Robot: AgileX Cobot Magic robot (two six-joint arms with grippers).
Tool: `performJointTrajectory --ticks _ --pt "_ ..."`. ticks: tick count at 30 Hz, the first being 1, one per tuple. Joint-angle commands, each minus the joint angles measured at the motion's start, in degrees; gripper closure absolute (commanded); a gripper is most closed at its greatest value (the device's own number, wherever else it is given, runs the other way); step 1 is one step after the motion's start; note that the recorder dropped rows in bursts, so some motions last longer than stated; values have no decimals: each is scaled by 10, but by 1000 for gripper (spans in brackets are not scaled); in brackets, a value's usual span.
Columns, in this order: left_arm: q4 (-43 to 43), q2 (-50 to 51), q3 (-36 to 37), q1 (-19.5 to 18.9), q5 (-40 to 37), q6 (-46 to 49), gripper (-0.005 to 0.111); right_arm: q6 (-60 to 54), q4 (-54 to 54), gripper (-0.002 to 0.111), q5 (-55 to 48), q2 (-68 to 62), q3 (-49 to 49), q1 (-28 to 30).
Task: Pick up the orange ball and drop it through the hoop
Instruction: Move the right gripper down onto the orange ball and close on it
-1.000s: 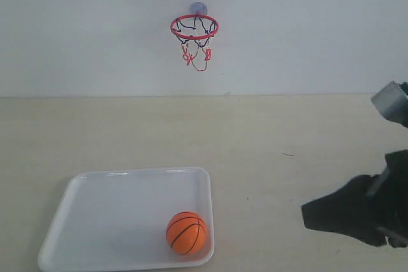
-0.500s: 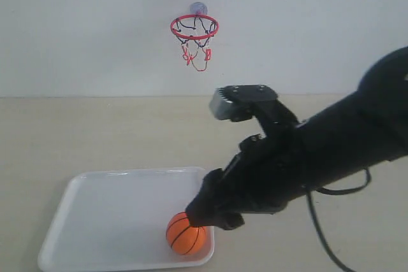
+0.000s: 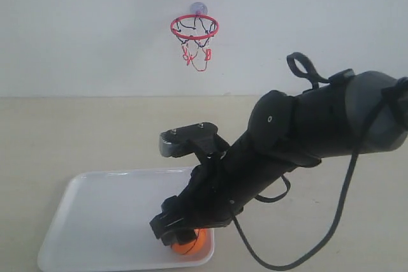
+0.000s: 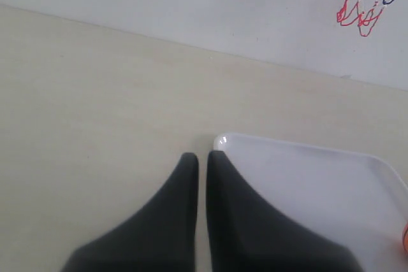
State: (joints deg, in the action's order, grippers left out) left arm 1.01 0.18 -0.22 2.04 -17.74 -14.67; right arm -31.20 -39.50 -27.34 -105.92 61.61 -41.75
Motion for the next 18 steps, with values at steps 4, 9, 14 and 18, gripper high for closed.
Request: performJointTrajectory --ticks 4,9,14,18 --pt "1 -2 2 -2 2 -3 103 1 9 42 38 -27 4 -1" --pt "1 -2 2 -2 2 -3 103 1 13 42 54 -40 4 -1" --pt "1 -2 2 -2 2 -3 103 1 11 42 74 -49 4 -1" --pt "1 -2 2 -2 2 -3 103 2 11 42 79 -56 4 -1"
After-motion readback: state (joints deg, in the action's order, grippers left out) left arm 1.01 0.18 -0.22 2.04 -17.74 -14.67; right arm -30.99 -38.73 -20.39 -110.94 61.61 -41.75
